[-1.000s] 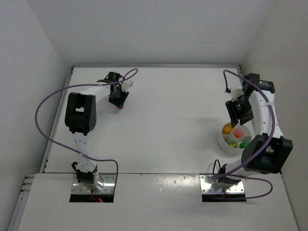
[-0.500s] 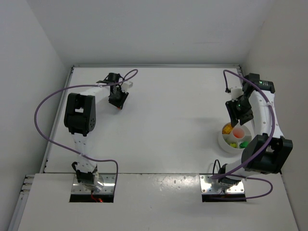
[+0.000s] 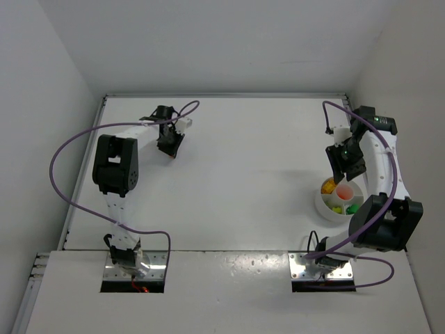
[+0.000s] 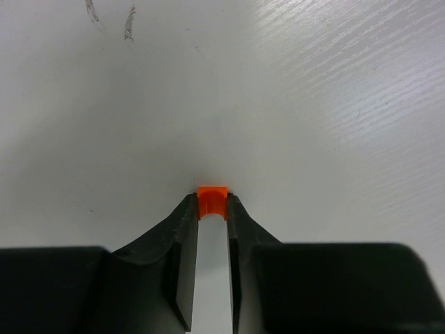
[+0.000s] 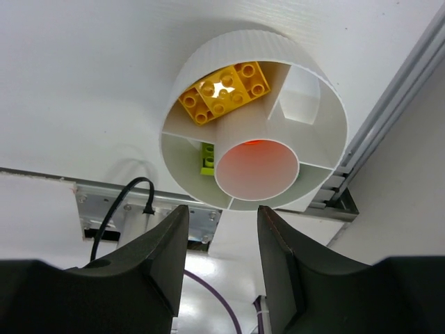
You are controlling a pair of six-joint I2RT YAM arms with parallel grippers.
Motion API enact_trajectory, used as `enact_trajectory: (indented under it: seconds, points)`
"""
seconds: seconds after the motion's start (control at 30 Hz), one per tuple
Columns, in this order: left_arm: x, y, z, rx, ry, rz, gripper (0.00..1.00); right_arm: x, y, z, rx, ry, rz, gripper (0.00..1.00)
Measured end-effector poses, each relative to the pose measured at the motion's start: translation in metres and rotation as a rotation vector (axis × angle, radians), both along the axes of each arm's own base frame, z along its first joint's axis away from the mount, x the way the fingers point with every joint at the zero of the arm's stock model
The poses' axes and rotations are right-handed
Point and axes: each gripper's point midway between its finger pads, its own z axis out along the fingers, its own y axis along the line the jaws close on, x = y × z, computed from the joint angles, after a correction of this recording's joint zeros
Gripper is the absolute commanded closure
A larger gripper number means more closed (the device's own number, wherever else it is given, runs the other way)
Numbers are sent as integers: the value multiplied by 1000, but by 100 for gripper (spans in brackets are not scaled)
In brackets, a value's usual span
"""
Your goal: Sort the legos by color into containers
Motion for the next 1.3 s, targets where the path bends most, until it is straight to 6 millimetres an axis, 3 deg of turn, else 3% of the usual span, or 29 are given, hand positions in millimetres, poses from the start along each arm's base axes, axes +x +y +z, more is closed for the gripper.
enact_trajectory:
  seconds: [0.1, 0.2, 0.27, 0.37, 0.47, 0.6, 0.7, 0.8, 0.93, 1.1, 1.3]
  points:
    - [0, -1, 0, -7, 1, 7, 86, 2, 6, 1, 36, -10, 5, 55]
    - [-3, -9, 2, -62, 8, 6, 88, 14, 23, 15, 127, -65, 26, 55]
    - [-12, -22, 4, -148, 22, -6, 88, 29, 38, 33, 203, -132, 56, 58]
    - [-42, -48, 14, -313, 81, -30, 91, 59, 64, 73, 322, -286, 147, 59]
    - [-58, -77, 51, -499, 91, -54, 91, 75, 93, 110, 426, -436, 255, 55]
    - [-60, -111, 122, -737, 18, -122, 91, 60, 126, 129, 490, -569, 380, 54]
    - [-63, -136, 175, -940, 6, -158, 93, 42, 152, 130, 562, -617, 467, 54]
    - [-69, -151, 204, -1107, 64, -150, 93, 36, 179, 118, 652, -620, 535, 54]
    - [-75, -161, 219, -1231, 178, -101, 94, 37, 219, 97, 742, -594, 618, 54]
    - [-83, -176, 234, -1289, 266, -96, 94, 46, 272, 92, 801, -598, 756, 56]
    - [-97, -191, 240, -1307, 345, -107, 94, 59, 312, 78, 798, -608, 850, 60]
